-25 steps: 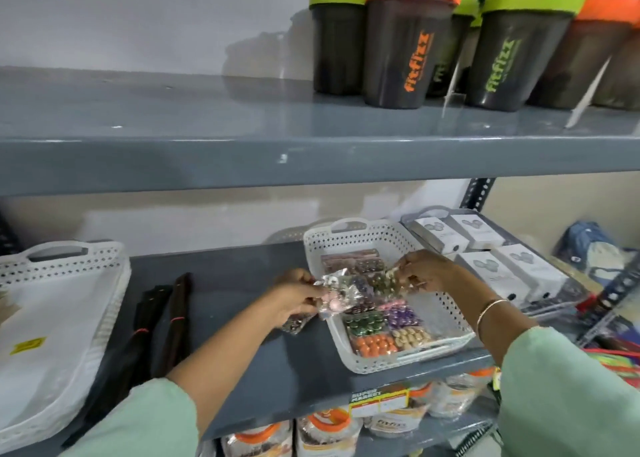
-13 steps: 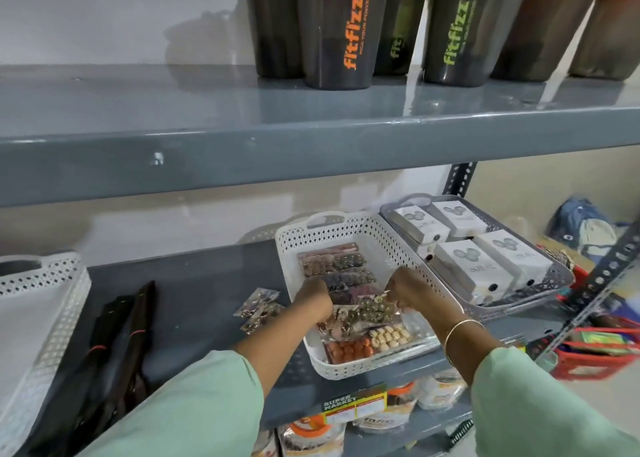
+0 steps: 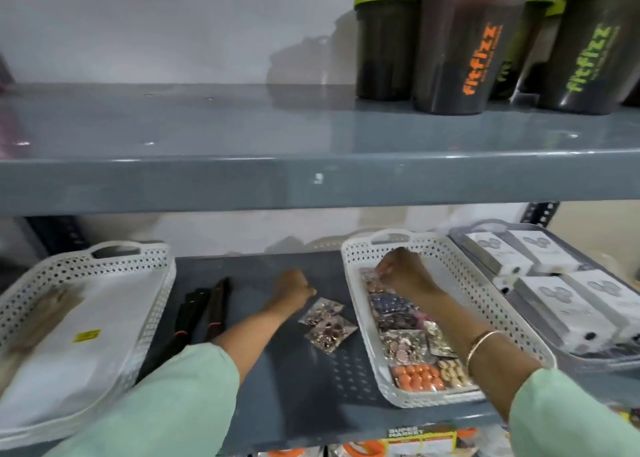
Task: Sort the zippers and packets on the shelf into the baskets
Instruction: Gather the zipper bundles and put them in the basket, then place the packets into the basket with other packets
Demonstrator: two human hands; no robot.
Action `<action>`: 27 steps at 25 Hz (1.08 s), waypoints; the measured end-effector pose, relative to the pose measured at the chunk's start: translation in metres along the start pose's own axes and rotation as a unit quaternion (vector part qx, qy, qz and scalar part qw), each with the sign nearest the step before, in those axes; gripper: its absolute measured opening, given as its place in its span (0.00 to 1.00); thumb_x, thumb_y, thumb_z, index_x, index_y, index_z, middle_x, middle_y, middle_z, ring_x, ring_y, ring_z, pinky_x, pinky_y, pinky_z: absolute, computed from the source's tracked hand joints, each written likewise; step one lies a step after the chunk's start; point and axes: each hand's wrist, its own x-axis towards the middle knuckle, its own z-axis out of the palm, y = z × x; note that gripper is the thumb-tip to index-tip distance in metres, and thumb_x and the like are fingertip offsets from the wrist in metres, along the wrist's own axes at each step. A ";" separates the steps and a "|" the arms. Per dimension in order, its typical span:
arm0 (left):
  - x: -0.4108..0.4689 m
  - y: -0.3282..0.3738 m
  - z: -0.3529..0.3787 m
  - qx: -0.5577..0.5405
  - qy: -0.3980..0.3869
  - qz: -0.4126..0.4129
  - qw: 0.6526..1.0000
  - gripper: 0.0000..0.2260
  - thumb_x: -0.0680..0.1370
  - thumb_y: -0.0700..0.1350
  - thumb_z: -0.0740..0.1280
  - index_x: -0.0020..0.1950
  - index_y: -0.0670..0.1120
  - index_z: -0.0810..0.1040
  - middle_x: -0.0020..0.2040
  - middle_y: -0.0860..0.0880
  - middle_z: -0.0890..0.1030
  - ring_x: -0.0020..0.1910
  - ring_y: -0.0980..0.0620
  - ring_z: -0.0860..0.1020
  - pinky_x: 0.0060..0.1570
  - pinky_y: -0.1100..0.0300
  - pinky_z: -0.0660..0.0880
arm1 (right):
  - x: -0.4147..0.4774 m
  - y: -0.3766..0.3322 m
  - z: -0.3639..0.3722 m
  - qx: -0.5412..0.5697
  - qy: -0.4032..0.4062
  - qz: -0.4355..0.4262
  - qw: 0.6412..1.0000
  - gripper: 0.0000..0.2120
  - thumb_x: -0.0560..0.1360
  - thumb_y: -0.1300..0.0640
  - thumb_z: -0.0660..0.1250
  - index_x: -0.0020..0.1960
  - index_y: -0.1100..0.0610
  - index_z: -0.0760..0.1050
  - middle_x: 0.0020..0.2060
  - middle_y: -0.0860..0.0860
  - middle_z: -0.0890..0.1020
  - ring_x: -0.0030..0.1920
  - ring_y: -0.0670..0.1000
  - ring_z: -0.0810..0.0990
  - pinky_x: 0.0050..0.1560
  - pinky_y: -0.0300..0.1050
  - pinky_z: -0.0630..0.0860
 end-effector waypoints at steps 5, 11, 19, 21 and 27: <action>0.016 -0.022 0.013 -0.053 -0.032 -0.048 0.997 0.14 0.77 0.36 0.59 0.59 0.31 0.76 0.61 0.33 0.78 0.62 0.37 0.76 0.60 0.50 0.73 | -0.020 -0.056 0.078 -0.067 -0.075 -0.023 0.995 0.16 0.78 0.66 0.54 0.63 0.66 0.72 0.62 0.61 0.77 0.63 0.59 0.76 0.61 0.47 0.73; 0.024 -0.024 0.029 -0.059 -0.046 -0.064 0.995 0.14 0.78 0.40 0.62 0.59 0.32 0.76 0.61 0.35 0.78 0.61 0.39 0.77 0.63 0.51 0.74 | -0.017 -0.056 0.111 -0.119 -0.103 0.042 0.987 0.15 0.76 0.63 0.59 0.60 0.61 0.77 0.61 0.57 0.80 0.62 0.56 0.78 0.59 0.49 0.76; 0.025 -0.060 -0.031 -0.179 -0.086 -0.133 0.971 0.07 0.73 0.33 0.69 0.41 0.41 0.73 0.42 0.40 0.77 0.46 0.44 0.77 0.49 0.48 0.77 | -0.013 -0.064 0.105 -0.113 -0.188 0.035 0.975 0.24 0.68 0.59 0.73 0.62 0.64 0.74 0.60 0.59 0.80 0.57 0.57 0.80 0.55 0.44 0.78; 0.025 -0.055 -0.050 -0.230 -0.090 -0.122 0.961 0.08 0.74 0.33 0.68 0.42 0.42 0.70 0.46 0.41 0.75 0.50 0.45 0.74 0.59 0.47 0.74 | -0.010 -0.067 0.084 -0.021 -0.215 0.041 0.976 0.22 0.70 0.60 0.72 0.61 0.66 0.74 0.55 0.59 0.81 0.45 0.54 0.82 0.45 0.40 0.80; 0.027 0.020 -0.047 -0.260 -0.077 -0.016 0.962 0.06 0.77 0.34 0.65 0.53 0.36 0.76 0.35 0.48 0.74 0.49 0.47 0.74 0.54 0.49 0.76 | 0.013 -0.010 -0.031 0.179 -0.123 0.111 0.970 0.04 0.73 0.62 0.68 0.40 0.61 0.76 0.28 0.50 0.80 0.32 0.48 0.76 0.29 0.33 0.77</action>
